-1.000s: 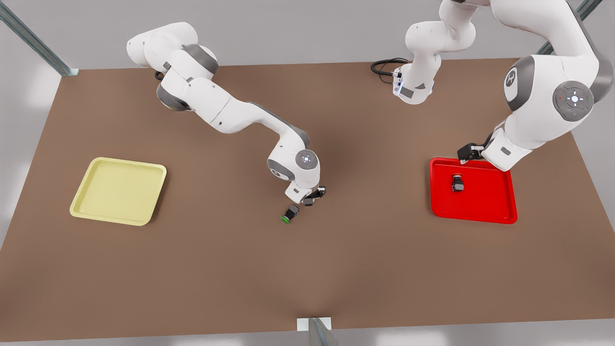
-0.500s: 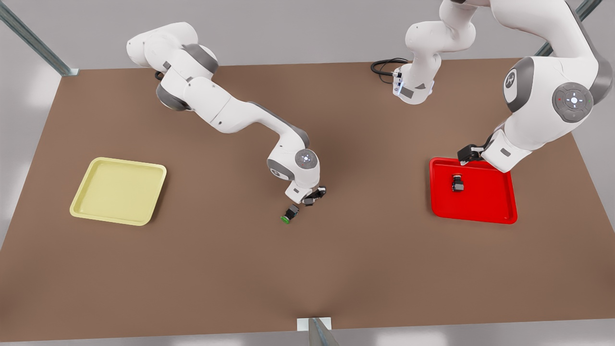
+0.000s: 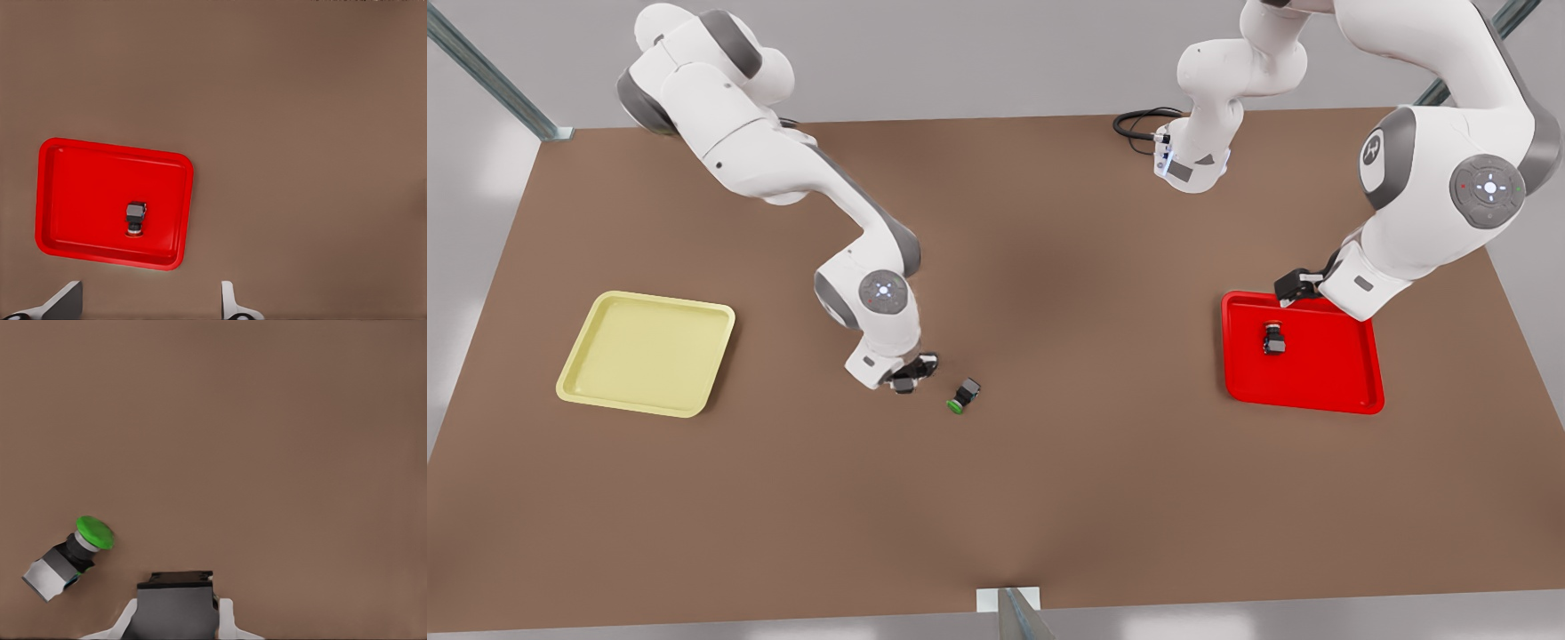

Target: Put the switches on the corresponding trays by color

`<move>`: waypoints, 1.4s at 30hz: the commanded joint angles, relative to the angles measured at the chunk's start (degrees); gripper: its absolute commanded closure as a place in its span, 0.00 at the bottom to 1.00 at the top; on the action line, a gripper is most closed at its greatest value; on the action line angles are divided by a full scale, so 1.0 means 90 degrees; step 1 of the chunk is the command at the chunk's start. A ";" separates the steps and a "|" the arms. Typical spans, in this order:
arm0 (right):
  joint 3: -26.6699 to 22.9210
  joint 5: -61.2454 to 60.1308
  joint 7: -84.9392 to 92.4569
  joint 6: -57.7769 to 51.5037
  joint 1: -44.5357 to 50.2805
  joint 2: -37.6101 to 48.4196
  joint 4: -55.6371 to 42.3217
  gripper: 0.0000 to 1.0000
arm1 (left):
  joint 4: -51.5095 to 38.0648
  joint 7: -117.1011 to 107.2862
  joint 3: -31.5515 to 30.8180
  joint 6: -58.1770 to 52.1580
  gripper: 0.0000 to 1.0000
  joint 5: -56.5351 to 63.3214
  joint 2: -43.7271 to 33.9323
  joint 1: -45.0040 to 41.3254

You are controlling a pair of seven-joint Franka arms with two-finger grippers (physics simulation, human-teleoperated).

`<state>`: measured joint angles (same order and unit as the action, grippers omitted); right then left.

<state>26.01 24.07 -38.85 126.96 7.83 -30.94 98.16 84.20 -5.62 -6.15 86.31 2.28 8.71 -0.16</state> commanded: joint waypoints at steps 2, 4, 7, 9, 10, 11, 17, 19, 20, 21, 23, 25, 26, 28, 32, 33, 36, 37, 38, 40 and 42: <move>-0.0009 -0.0437 0.0741 0.0180 -0.0361 0.0303 0.0420 0.51 | 0.0000 0.0000 0.0000 0.0000 0.00 0.0001 0.0000 0.0008; -0.0106 -0.0594 0.1328 0.0337 -0.0674 0.0576 0.0821 0.51 | 0.0000 0.0000 0.0000 0.0000 0.00 0.0001 0.0000 -0.0002; -0.0526 -0.1219 0.2266 0.0590 -0.1026 0.1123 0.1621 0.52 | 0.0000 0.0000 0.0000 0.0000 0.00 0.0001 0.0009 -0.0002; -0.0985 -0.1619 0.2861 0.0815 -0.1055 0.1465 0.2149 0.52 | 0.0000 0.0000 0.0000 0.0000 0.00 0.0001 0.0009 -0.0002; -0.1083 -0.1717 0.3028 0.0972 -0.1153 0.1582 0.2413 0.52 | 0.0000 0.0000 0.0000 0.0000 0.00 0.0001 0.0009 -0.0002; -0.1258 -0.1727 0.3028 0.1010 -0.1153 0.1660 0.2569 0.52 | 0.0000 0.0000 -0.0010 0.0000 0.00 0.0001 0.0009 -0.0002; -0.2821 -0.1737 0.4530 0.1762 -0.1192 0.1973 0.3546 0.52 | 0.0000 -0.0039 -0.0030 -0.0049 0.00 -0.0009 0.0000 -0.0002; -0.3417 -0.1785 0.5703 0.2075 -0.1475 0.1924 0.3761 0.52 | 0.0000 -0.0039 -0.0030 -0.0039 0.00 -0.0009 0.0009 -0.0002; -0.3622 -0.2644 0.6688 0.2095 -0.1553 0.1876 0.3781 0.52 | 0.0000 -0.0039 -0.0030 -0.0049 0.00 -0.0009 0.0000 -0.0002; -0.3885 -0.2909 0.7226 0.2104 -0.1563 0.1807 0.3790 0.52 | 0.0000 -0.0039 -0.0030 -0.0049 0.00 -0.0009 0.0009 -0.0002; -0.4022 -0.2928 0.7579 0.2124 -0.1739 0.1690 0.3888 0.49 | 0.0000 -0.0039 -0.0030 -0.0019 0.00 -0.0009 0.0009 -0.0002; -0.4022 -0.2928 0.7579 0.2173 -0.1758 0.1612 0.3888 0.00 | 0.0000 -0.0029 -0.0030 -0.0010 0.00 -0.0009 0.0009 -0.0002; -0.4022 -0.2928 0.7559 0.2173 -0.1758 0.1612 0.3888 0.00 | 0.0010 -0.0029 -0.0030 -0.0010 0.00 -0.0009 0.0009 -0.0002; -0.4022 -0.2928 0.7559 0.2163 -0.1807 0.1602 0.3869 0.00 | 0.0000 -0.0020 -0.0030 -0.0010 0.00 -0.0009 0.0009 -0.0002; -0.4013 -0.2928 0.7491 0.1415 -0.1749 0.1738 0.3061 0.00 | 0.0000 -0.0088 -0.0030 -0.0049 0.00 0.0185 0.0038 -0.0002; -0.3944 -0.2919 0.7413 0.0162 -0.1651 0.1797 0.2073 0.00 | 0.0000 -0.0078 -0.0059 -0.0039 0.00 0.0294 0.0058 -0.0002; -0.3379 -0.2792 0.5217 -0.2305 -0.1163 0.1837 -0.0112 0.00 | -0.0400 -0.0068 -0.0147 -0.0098 0.00 0.0235 0.0195 -0.0002; -0.3010 -0.2520 0.4613 -0.3145 -0.1163 0.1807 -0.0825 0.00 | -0.0400 -0.0068 -0.0147 -0.0098 0.00 0.0245 0.0195 -0.0002; -0.2715 -0.2479 0.4133 -0.3695 -0.1153 0.1817 -0.1413 0.00 | -0.0400 -0.0068 -0.0147 -0.0088 0.00 0.0245 0.0195 -0.0002; -0.1983 -0.2479 0.2991 -0.4341 -0.1153 0.1856 -0.1922 0.00 | -0.0400 -0.0078 -0.0147 -0.0088 0.00 0.0255 0.0205 -0.0002; -0.1659 -0.2469 0.2559 -0.4351 -0.1153 0.1875 -0.1893 0.00 | -0.0391 -0.0078 -0.0147 -0.0088 0.00 0.0264 0.0234 -0.0002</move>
